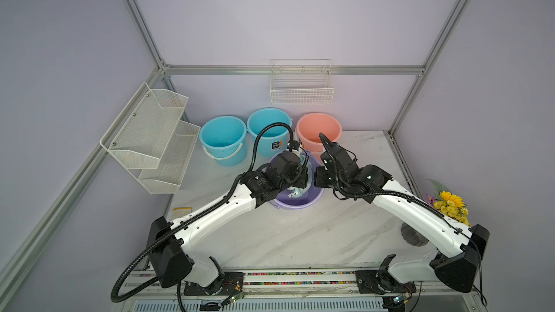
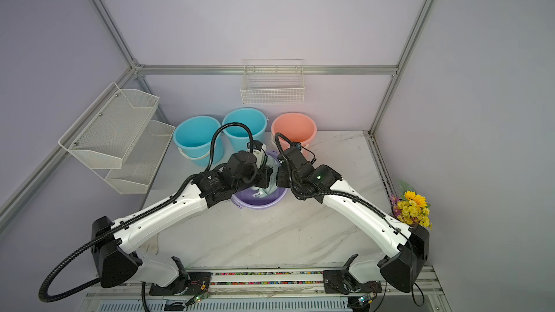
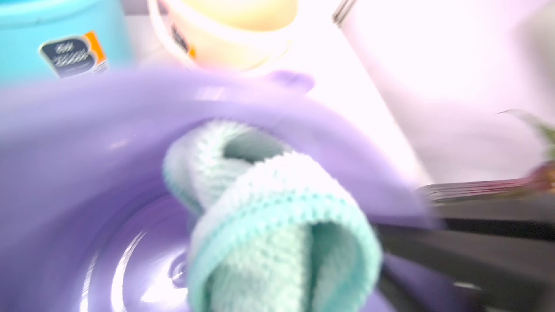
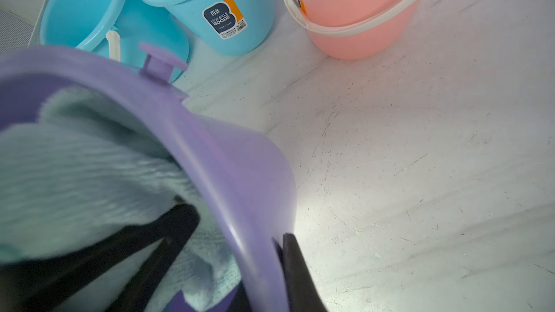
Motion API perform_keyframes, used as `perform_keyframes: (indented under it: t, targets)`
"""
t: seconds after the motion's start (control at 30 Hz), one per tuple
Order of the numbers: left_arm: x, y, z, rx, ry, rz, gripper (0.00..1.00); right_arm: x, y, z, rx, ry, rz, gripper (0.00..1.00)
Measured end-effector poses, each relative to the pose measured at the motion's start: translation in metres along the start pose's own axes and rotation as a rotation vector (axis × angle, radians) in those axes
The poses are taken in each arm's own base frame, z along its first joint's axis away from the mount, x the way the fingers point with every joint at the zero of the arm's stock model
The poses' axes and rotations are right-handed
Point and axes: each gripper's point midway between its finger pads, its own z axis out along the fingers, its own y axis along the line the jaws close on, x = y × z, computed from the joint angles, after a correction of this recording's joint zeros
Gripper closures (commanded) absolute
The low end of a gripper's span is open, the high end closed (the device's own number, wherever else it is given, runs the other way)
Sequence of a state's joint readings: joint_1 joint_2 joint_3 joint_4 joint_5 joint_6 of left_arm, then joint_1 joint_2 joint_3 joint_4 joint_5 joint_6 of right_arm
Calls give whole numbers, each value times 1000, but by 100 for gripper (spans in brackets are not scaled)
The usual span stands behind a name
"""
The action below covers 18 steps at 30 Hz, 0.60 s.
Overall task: Wipe the inside of the bucket with a cloth
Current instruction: Wipe the dirt from the inside of the bucket.
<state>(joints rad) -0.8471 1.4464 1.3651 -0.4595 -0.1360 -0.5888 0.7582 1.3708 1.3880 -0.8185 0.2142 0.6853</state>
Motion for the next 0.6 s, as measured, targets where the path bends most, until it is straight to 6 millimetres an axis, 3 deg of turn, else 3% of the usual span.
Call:
perform_keyframes:
  t: [0.13,0.3,0.6]
  targets:
    - [-8,-18,-3,90,-15,-50,100,-3,1,-4,-11,-12,11,100]
    - [2,-24,5,137,9,-93,100,-6,2,-11,-26,-28,18,100]
    - [61,3,44,58,152,-120,100,-9,1,-17,-32,-44,23,100]
